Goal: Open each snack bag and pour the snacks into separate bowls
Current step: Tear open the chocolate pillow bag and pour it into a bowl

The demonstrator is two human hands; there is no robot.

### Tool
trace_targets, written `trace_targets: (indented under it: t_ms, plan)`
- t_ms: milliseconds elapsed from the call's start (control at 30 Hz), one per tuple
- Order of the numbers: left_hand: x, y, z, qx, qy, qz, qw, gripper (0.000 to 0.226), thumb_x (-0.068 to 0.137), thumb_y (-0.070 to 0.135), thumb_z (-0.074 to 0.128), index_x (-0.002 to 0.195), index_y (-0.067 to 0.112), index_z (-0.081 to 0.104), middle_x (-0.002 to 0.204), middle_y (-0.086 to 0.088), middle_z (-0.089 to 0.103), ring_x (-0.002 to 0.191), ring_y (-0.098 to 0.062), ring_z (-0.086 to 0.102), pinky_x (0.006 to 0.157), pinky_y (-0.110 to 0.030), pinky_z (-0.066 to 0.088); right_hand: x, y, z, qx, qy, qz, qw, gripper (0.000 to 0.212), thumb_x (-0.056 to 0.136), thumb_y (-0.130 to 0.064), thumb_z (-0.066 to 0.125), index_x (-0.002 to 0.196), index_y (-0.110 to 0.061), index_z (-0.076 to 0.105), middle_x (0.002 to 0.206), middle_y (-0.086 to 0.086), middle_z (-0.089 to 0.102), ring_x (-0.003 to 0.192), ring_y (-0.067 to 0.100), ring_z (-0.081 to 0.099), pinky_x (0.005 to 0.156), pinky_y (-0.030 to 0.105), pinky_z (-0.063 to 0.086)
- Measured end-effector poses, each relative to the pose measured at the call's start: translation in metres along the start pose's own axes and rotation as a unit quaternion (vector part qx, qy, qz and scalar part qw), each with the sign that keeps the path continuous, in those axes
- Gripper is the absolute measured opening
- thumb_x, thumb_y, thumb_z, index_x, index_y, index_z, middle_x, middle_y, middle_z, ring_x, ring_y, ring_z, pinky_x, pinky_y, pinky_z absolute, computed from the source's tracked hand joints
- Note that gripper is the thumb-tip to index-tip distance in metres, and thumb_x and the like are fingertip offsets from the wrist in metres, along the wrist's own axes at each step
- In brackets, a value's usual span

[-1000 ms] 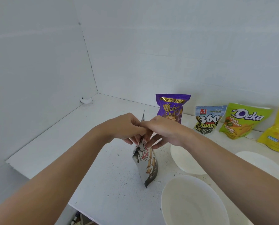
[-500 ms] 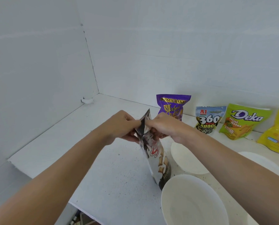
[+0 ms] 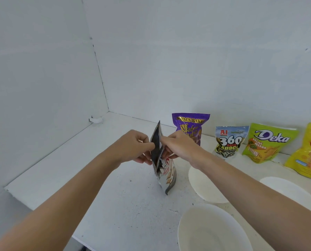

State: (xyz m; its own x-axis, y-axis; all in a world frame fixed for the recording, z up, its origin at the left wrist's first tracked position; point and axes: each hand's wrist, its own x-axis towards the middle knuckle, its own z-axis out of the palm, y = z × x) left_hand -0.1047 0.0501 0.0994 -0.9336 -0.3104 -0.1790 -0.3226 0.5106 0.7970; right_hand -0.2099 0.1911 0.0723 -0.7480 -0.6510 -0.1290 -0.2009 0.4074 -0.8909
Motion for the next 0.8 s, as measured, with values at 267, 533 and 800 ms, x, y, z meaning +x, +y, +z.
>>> trace_targets:
  t_ms: [267,533,800]
  plan:
    - [0.002,0.000,-0.011,0.037,0.012,0.050,0.998,0.015,0.095,0.009,0.053,0.094,0.015,0.067,0.079,-0.006,0.077,0.074,-0.017,0.074,0.079,-0.033,0.058,0.002,0.000,-0.005,-0.088,0.054,-0.113,0.988,0.015,0.078,-0.020,0.072,0.087,-0.022,0.060,0.064,0.006,0.072,0.059,0.019,0.071,0.061,0.037,0.057]
    - [-0.001,0.000,-0.017,0.140,-0.023,0.096,0.985,0.026,0.088,0.020,0.054,0.075,0.025,0.076,0.077,0.005,0.077,0.084,-0.017,0.073,0.089,-0.049,0.057,-0.003,-0.006,-0.016,-0.293,-0.084,-0.174,0.936,0.029,0.092,-0.015,0.052,0.100,-0.024,0.078,0.079,-0.013,0.059,0.076,0.009,0.060,0.070,0.033,0.051]
    - [0.002,-0.013,-0.027,0.195,-0.041,0.146,0.969,0.009,0.073,0.020,0.064,0.074,0.027,0.071,0.071,0.010,0.073,0.075,-0.014,0.070,0.083,-0.046,0.058,0.004,0.011,-0.021,-0.363,-0.065,-0.366,0.855,0.005,0.091,-0.030,0.070,0.092,-0.027,0.073,0.117,-0.008,0.043,0.110,0.011,0.044,0.090,0.040,0.047]
